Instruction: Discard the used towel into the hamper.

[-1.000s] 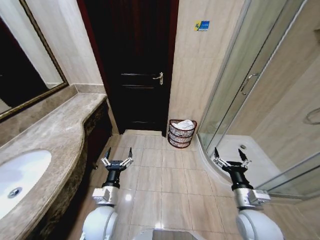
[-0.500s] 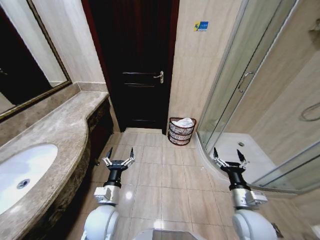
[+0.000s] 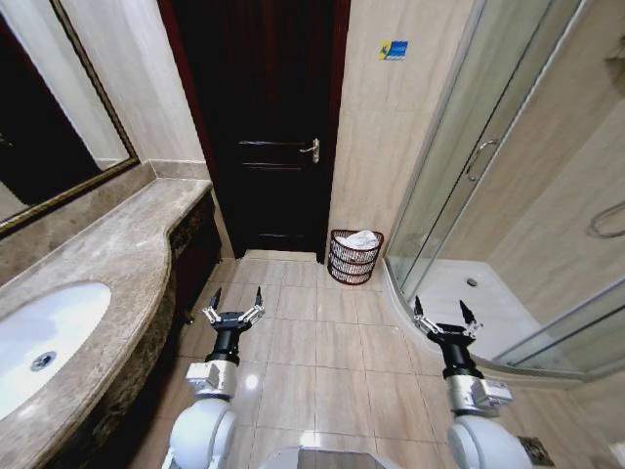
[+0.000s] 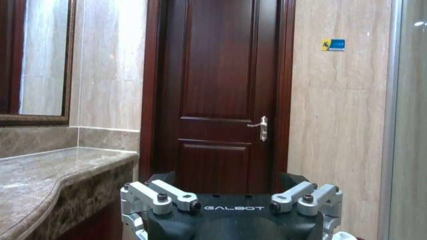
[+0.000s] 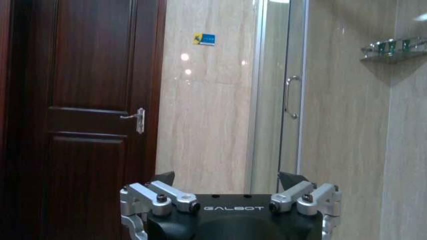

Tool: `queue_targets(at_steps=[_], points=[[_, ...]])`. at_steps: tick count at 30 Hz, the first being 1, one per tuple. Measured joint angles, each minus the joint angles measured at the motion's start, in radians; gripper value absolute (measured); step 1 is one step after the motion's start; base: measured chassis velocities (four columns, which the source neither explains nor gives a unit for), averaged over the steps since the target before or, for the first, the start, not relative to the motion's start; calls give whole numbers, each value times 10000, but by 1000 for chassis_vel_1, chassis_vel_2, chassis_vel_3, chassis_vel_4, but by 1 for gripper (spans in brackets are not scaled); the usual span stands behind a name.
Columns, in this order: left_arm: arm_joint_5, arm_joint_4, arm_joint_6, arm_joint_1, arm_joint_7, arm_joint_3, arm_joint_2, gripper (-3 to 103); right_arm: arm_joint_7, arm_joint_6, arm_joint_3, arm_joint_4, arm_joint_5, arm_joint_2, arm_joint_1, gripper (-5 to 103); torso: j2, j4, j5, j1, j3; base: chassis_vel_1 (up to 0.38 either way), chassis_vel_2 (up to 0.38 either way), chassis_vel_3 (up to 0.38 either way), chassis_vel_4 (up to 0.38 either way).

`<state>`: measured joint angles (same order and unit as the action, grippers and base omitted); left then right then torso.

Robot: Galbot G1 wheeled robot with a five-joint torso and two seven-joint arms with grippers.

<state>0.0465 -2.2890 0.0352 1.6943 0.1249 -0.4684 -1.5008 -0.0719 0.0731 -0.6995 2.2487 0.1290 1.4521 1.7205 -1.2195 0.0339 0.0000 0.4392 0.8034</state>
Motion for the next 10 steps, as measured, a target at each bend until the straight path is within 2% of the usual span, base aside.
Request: queue_targets(at_steps=[10], points=[[-5,7,0,1,0,0,0,100,-1,-12,0,8,0,-1,0,100,0,0,0,0,0,0,0,0,0]])
